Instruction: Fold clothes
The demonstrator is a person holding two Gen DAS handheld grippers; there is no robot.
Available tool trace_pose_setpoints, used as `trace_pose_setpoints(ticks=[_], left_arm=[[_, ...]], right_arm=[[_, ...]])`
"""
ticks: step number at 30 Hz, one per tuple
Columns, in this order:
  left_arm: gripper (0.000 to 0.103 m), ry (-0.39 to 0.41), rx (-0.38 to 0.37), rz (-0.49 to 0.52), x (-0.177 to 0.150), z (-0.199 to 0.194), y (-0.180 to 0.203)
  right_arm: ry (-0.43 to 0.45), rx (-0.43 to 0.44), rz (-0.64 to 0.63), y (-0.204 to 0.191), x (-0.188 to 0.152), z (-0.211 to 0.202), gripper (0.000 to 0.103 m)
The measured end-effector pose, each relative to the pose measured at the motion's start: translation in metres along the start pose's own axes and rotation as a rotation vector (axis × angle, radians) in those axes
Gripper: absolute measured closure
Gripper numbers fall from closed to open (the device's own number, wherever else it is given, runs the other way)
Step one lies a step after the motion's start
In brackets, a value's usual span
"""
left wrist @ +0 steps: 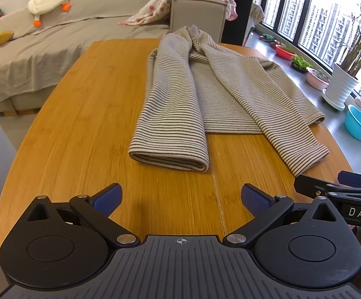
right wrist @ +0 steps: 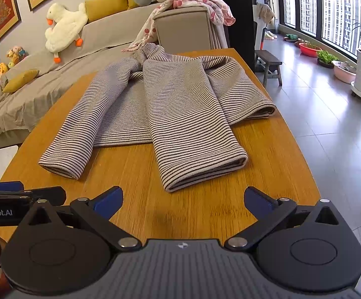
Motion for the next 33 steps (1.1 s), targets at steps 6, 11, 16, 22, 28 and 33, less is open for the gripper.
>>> trace_pose_setpoints(ticks=[6,11,16,22,28,33], left_arm=[[0.0,-0.003,0.0,-0.003,-0.0005,0.0003,0.0001],[0.0,-0.007,-0.001,-0.005,-0.0005,0.0004,0.0001],[0.0,-0.01,-0.001,-0.007,-0.0005,0.0006,0.0001],[0.0,-0.007,0.0,-0.006,-0.0007,-0.0008,0.001],[0.0,-0.004,0.0,-0.003,-0.0004,-0.0013,0.001],[0.0,-0.005,-0.004,-0.001,-0.0001,-0.0006,0.0008]], right_arm=[[-0.003,0.0,0.003,0.0004,-0.0007,0.0003,0.0],[-0.001,-0.001,0.003,0.0005,-0.0008,-0.0007,0.0],[-0.001,-0.003,0.004,-0.0008,-0.0015,-0.0013,0.0],[-0.003,-0.002,0.006,-0.0006,-0.0015,-0.0014,0.0],[-0.003,-0.003,0.006,-0.0008,-0.0015,-0.0016,0.0],[-0.007,-0.002,0.009,0.0001,-0.0024,-0.0007,0.0]])
Point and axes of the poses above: each gripper's, at about its wrist camera, not at the fingertips, and z roughly the way its jaws point, y to its right, x to its top, the point moved 1 cm from there along z, roughly the way its jaws point, and after that the axes turned 11 degrees about -z, right-handed, at the moved point
